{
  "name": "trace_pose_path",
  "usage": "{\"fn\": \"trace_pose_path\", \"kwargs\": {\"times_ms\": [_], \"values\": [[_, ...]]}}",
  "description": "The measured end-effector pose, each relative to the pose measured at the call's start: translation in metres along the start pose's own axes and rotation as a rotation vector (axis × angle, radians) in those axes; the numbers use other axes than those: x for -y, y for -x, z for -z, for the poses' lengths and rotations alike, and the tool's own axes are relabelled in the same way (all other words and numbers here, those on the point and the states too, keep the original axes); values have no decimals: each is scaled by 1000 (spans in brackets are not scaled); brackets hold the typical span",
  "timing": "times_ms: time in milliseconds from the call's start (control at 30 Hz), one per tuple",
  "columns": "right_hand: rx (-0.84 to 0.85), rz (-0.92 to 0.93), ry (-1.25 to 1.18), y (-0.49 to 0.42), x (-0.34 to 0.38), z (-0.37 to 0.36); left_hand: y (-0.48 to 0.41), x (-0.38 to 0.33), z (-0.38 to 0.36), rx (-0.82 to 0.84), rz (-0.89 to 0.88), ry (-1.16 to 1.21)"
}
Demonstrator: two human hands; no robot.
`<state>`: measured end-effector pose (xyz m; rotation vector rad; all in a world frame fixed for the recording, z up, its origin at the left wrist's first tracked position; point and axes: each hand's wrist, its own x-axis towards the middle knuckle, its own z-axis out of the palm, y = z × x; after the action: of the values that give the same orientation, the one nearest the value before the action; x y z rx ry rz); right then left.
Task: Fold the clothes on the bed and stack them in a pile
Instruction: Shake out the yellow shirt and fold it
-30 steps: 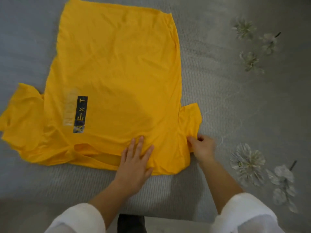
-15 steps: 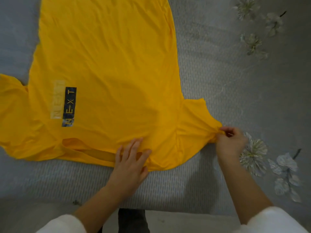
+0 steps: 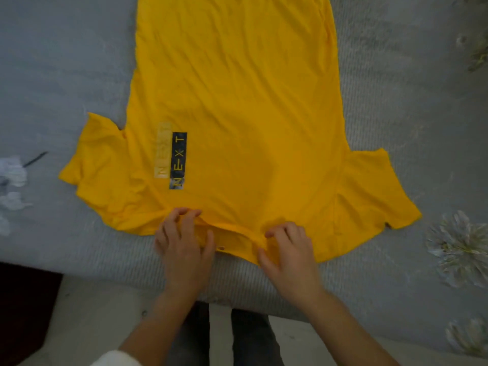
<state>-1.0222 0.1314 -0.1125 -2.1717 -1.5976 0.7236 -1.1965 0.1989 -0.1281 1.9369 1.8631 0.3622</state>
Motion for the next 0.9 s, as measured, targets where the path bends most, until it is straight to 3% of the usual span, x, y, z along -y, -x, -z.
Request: {"fn": "trace_pose_path", "kwargs": {"times_ms": [100,233,367,500,633,700,767,833,900], "values": [[159,18,221,-4,12,-21,-23,21,12,65,118,-115],[284,-40,286,-9,4,-17,-33,37,17,107,10,-172],[372,92,370,0,-2,-5,-13,49,30,92,20,-97],[477,96,373,4,0,-2,16,65,36,244,5,-42],[377,-24,262,-17,11,-4,7,75,45,259,36,107],[299,-14,190,-35,27,-8,-14,78,49,96,148,177],[279,34,139,-54,48,-18,-43,88,51,-77,408,296],[307,99,121,-69,72,-36,-77,101,56,-205,675,472],[369,181,83,-79,94,-57,-110,112,62,-278,829,624]]}}
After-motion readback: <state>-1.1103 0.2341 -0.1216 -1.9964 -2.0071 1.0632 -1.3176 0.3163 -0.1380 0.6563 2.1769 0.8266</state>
